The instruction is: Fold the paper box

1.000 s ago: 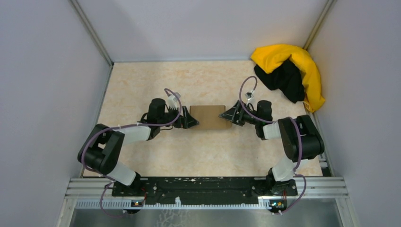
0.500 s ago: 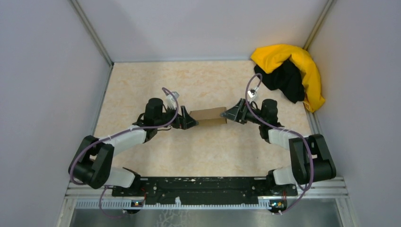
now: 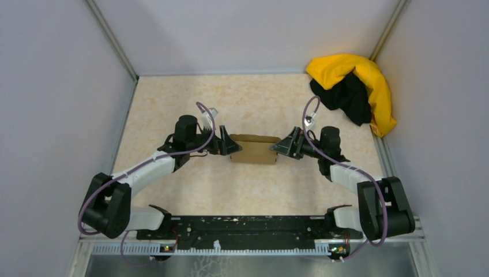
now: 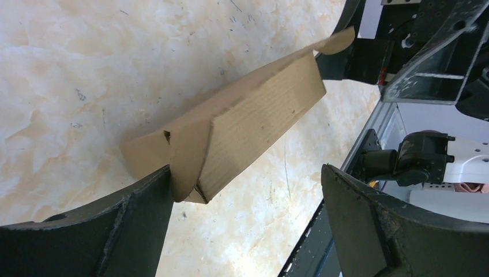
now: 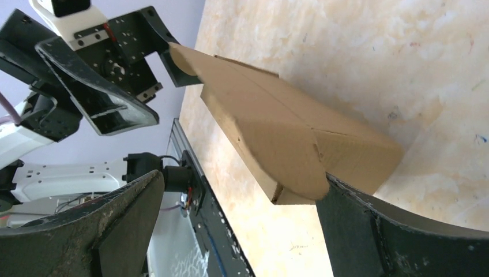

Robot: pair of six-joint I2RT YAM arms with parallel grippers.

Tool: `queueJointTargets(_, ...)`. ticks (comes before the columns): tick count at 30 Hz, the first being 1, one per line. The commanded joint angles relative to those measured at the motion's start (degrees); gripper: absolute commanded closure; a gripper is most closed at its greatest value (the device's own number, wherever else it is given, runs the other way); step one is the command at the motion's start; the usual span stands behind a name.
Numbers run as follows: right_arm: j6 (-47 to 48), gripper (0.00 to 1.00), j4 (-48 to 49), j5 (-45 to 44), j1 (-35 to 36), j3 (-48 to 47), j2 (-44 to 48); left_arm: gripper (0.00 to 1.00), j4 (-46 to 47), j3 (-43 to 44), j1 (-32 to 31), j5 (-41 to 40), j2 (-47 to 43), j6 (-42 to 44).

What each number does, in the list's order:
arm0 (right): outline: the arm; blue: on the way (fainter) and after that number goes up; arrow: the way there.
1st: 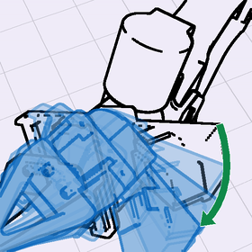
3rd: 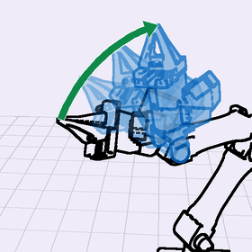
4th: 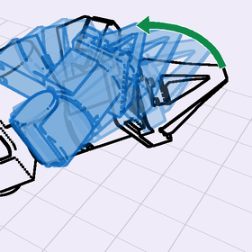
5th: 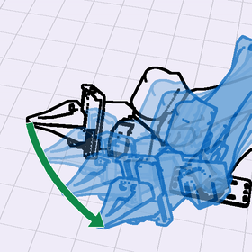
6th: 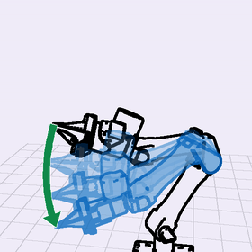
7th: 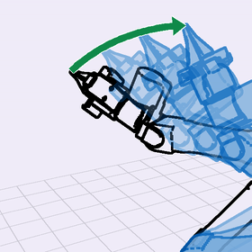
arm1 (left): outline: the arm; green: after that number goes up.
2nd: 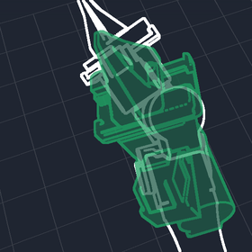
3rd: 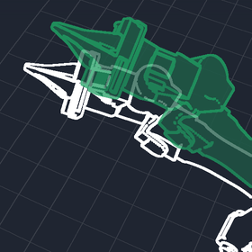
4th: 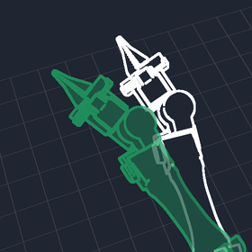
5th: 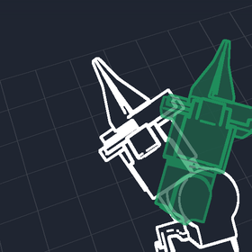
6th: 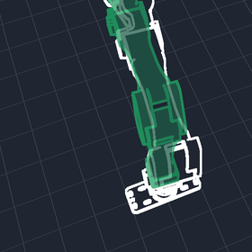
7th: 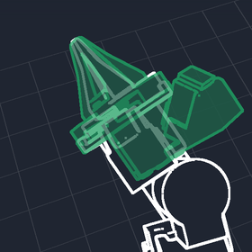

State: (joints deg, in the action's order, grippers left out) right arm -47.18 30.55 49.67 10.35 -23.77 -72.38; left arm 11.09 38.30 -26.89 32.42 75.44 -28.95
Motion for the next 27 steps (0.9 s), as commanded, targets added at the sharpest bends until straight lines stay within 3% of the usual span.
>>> queueJointTargets(1, 0.0, 0.01, 2.8, 1.6, 0.3, 1.6, 1.2, 0.01, -0.5, 1.3, -0.6, 2.8, -0.8, -1.1)
queueJointTargets(10, 1.3, 0.01, 3.8, 1.1, 0.3, 3.4, 0.0, 0.01, 1.3, -2.4, -0.7, 1.3, -0.6, -0.4)
queueJointTargets(16, 5.1, 0.01, -2.2, 0.7, 0.3, 1.1, 1.0, 0.01, -1.1, -1.6, -0.6, -1.1, -0.1, 1.8)
queueJointTargets(22, 15.3, 0.01, -19.2, -2.7, 0.3, -3.2, 6.7, 0.01, -5.2, -0.6, -0.6, -4.1, -3.4, 4.1)
queueJointTargets(27, 25.8, 0.01, -34.9, -13.3, 0.4, -8.1, 13.6, 0.01, -7.9, 0.8, -0.6, -5.6, -6.1, 4.7)
